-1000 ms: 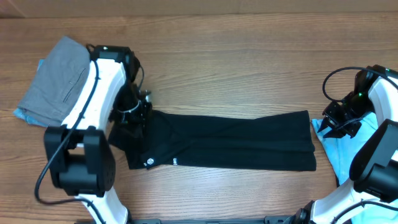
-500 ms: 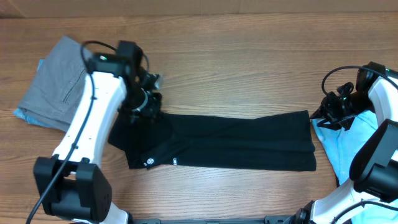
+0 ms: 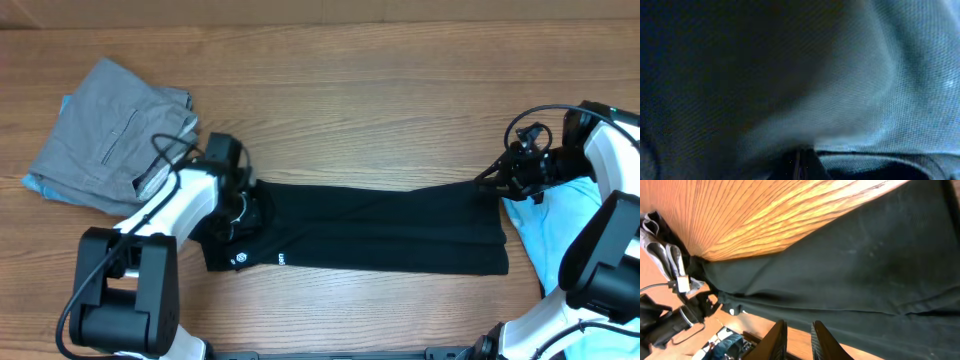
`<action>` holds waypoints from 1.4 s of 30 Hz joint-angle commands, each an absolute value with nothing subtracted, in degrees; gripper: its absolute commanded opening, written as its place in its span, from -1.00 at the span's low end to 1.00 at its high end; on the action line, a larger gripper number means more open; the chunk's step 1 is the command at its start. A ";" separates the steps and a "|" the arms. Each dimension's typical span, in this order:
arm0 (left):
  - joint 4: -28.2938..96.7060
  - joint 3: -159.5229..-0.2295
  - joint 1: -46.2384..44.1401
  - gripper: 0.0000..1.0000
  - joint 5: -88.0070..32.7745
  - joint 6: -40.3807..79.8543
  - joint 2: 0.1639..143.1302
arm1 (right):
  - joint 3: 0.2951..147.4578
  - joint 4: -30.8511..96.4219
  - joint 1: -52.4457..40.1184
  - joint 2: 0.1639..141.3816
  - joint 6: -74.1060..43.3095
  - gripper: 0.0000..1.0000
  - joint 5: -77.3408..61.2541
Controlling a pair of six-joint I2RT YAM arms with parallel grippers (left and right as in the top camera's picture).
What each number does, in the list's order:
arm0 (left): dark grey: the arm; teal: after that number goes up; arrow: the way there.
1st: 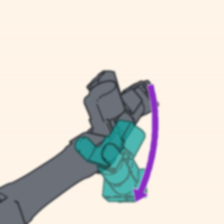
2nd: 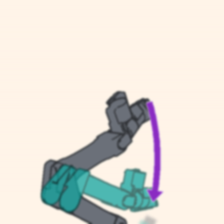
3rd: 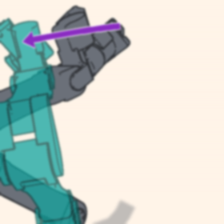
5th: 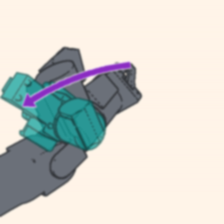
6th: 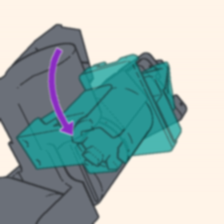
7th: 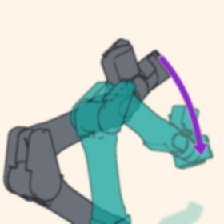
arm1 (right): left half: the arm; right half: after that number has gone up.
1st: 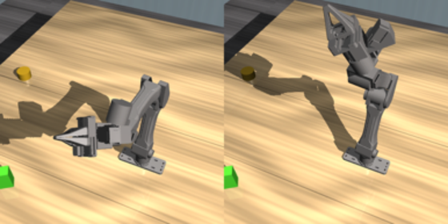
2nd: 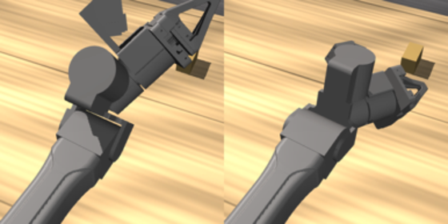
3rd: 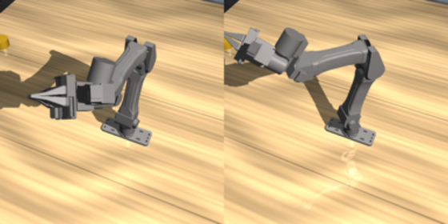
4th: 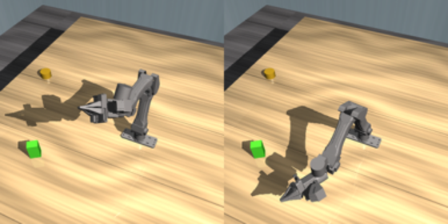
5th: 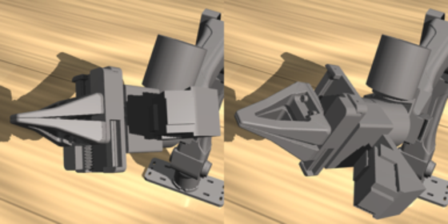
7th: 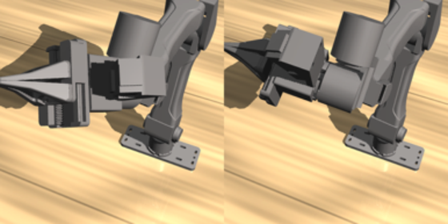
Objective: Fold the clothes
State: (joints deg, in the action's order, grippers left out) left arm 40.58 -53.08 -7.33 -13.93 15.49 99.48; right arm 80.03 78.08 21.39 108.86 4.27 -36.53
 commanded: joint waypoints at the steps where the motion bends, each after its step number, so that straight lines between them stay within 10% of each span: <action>1: 32.38 -48.71 -3.14 -0.92 -5.23 21.04 100.53 | 79.88 78.08 21.34 106.72 1.08 -0.59 -32.53; 14: 26.79 -50.11 8.43 -0.92 -10.61 16.49 101.89 | 64.64 68.84 21.43 106.74 0.34 0.36 -25.43; 16: 26.76 -50.11 8.32 -0.92 -11.86 16.03 101.89 | 58.30 64.07 21.34 106.74 0.43 0.76 -29.63; 19: 26.76 -50.11 8.23 -0.90 -13.67 15.51 101.89 | 53.25 60.53 20.47 106.74 0.80 0.78 -33.93; 25: 27.46 -50.11 8.21 -0.92 -15.14 14.76 101.89 | 46.78 52.14 15.79 106.74 -1.13 0.43 -35.03; 33: 28.93 -50.68 8.23 -0.92 -19.18 11.68 101.43 | 49.01 51.22 15.90 106.72 -1.83 -0.92 -33.28; 42: 48.16 -65.56 8.10 -0.92 -19.57 6.79 98.24 | 60.01 64.07 23.16 102.02 -12.86 -0.92 -17.30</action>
State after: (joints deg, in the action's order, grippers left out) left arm 43.11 -58.15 8.25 -18.74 10.46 99.88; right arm 55.20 61.69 20.27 105.49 -7.05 -28.60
